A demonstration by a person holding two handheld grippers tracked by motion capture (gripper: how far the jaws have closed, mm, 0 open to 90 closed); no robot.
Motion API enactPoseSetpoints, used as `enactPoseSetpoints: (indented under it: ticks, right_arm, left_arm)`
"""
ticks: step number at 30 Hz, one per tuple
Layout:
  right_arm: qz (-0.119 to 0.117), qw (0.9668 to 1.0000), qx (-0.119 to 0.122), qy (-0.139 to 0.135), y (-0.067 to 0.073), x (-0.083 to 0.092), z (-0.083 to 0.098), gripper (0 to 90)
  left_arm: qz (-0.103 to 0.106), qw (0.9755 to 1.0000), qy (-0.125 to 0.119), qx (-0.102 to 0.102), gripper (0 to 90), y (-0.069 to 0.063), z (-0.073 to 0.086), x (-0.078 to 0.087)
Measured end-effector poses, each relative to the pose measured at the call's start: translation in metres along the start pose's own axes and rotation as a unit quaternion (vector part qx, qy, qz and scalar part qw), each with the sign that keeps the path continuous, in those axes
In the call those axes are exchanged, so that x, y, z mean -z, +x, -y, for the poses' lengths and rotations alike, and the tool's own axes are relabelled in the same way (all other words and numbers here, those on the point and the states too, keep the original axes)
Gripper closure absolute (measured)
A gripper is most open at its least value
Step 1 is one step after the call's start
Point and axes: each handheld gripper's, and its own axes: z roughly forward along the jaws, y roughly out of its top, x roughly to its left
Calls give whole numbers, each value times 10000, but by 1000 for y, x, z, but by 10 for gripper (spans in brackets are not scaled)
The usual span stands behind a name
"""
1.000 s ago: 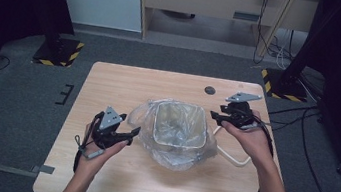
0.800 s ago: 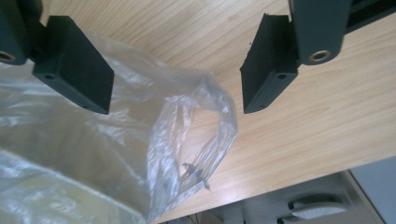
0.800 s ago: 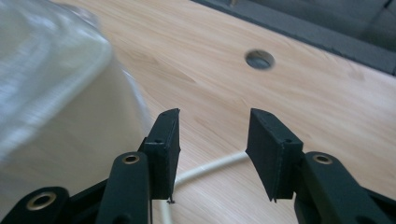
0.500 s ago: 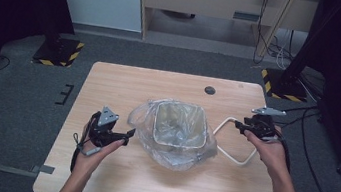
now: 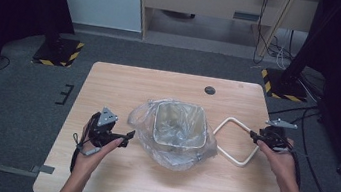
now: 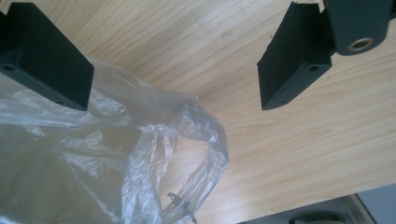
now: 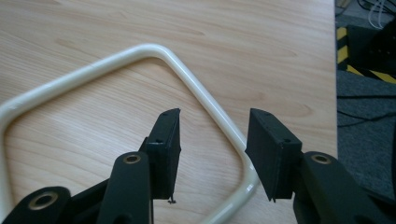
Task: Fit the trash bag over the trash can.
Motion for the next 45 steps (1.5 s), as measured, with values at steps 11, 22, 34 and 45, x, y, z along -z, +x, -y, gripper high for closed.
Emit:
enactPoseSetpoints:
  ticks: [11,22,34,45]
  right_arm:
    - [154,9995,-221,187,-15,-17,19,480]
    - [170,9988,-425,194,-20,-26,31,491]
    - [216,9989,-405,75,-18,-24,35,676]
    - [321,9992,-206,88,-17,-24,33,754]
  left_arm:
    - [74,9999,81,-17,105,-4,2,-5]
    - [59,10000,62,4,108,-1,3,-3]
    - [24,10000,68,67,108,3,6,-2]
    - [-23,9997,111,236,105,13,11,-4]
